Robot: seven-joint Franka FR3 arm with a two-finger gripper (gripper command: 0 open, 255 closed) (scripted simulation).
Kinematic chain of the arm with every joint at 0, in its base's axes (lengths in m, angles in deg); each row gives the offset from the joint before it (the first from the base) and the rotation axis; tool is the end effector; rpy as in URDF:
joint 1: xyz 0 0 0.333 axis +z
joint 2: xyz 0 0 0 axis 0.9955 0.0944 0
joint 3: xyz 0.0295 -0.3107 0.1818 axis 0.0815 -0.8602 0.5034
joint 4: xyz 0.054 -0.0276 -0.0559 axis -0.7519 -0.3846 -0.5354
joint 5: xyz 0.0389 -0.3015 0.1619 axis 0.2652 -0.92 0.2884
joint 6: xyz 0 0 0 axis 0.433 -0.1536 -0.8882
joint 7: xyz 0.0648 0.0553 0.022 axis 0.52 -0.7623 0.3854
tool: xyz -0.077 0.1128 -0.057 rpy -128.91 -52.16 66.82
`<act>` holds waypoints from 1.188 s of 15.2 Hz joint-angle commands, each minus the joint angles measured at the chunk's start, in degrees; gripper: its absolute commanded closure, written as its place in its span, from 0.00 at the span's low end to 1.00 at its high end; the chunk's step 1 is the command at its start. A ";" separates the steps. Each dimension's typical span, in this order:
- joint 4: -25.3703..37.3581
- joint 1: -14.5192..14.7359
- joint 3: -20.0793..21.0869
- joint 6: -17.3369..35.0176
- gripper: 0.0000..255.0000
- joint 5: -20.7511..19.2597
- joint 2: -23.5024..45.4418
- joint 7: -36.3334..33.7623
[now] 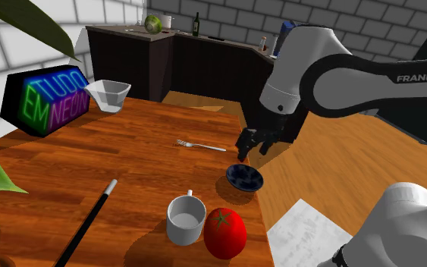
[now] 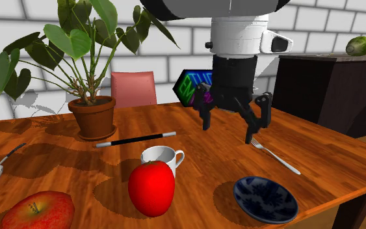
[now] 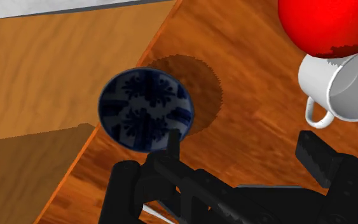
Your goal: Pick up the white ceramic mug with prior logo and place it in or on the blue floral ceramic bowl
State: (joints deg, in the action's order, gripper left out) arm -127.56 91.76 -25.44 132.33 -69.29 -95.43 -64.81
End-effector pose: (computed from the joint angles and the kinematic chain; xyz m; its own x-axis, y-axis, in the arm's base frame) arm 0.2788 0.1279 0.5021 0.9895 -0.1212 0.0791 -0.1179 -0.9920 -0.0450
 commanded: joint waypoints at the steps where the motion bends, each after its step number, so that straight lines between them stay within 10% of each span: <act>1: -0.38 0.78 2.49 3.07 0.00 1.00 2.73 -2.56; 18: 3.47 1.75 16.52 22.72 0.00 -2.74 27.36 -20.00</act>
State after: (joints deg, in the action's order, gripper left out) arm -123.89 93.63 -9.05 154.15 -71.65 -68.80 -84.55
